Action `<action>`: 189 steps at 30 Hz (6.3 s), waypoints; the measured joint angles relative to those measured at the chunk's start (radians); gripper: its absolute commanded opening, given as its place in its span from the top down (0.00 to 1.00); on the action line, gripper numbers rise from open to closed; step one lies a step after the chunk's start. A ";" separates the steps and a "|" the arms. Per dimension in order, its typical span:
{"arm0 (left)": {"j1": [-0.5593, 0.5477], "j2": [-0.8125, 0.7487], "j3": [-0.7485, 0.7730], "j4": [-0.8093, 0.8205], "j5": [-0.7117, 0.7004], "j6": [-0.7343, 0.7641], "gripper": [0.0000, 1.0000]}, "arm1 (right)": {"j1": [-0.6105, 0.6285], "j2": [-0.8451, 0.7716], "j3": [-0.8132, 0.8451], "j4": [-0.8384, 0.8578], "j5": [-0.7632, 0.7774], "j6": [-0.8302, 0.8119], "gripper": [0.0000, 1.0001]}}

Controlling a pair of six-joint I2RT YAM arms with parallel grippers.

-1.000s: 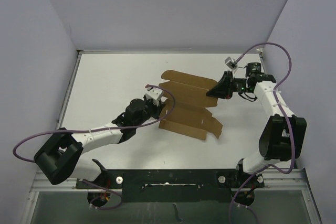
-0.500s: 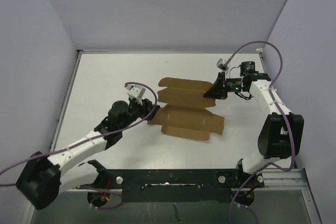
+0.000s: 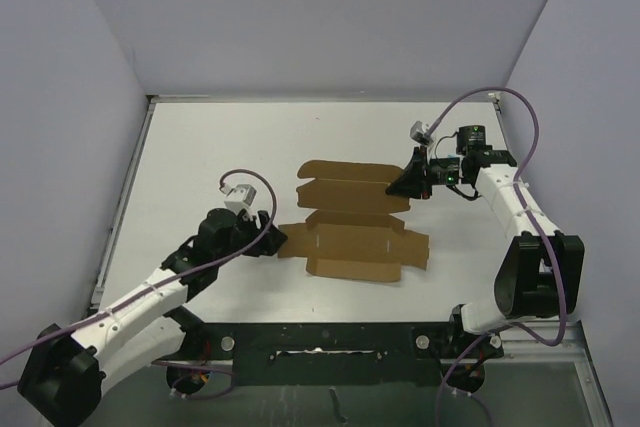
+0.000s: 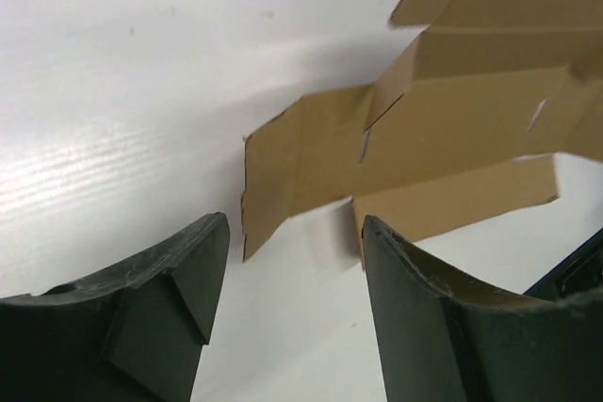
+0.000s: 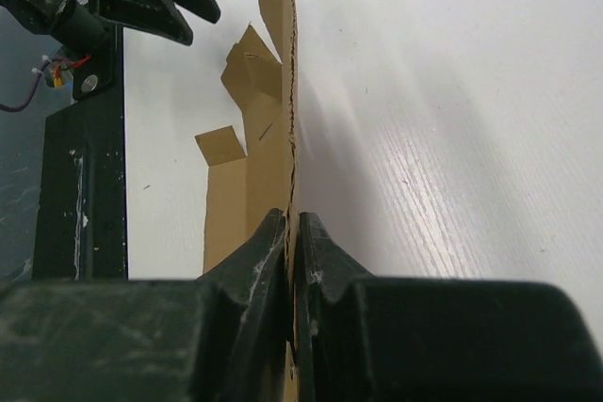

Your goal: Fold the paper box

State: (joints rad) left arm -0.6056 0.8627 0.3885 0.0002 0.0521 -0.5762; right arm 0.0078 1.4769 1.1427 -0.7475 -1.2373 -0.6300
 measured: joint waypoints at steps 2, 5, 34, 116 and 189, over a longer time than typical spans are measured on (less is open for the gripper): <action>0.005 0.043 0.015 -0.037 0.010 0.003 0.41 | -0.001 0.000 0.000 0.001 0.000 0.000 1.00; 0.032 0.150 0.061 -0.067 0.030 0.018 0.41 | -0.002 0.000 0.000 0.000 -0.002 -0.004 1.00; 0.148 0.479 -0.064 0.689 0.318 0.308 1.00 | -0.042 0.030 0.002 -0.001 -0.154 0.051 1.00; 0.023 -0.060 -0.082 0.291 -0.086 0.368 0.69 | -0.062 0.228 -0.004 -0.083 -0.098 0.014 1.00; -0.132 0.970 -0.058 1.349 0.040 0.610 0.47 | -0.057 0.228 0.000 -0.076 -0.098 0.024 1.00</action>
State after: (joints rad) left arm -0.7380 1.8328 0.3302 1.3491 0.0925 0.0334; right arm -0.0494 1.7046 1.1423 -0.8234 -1.3354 -0.6056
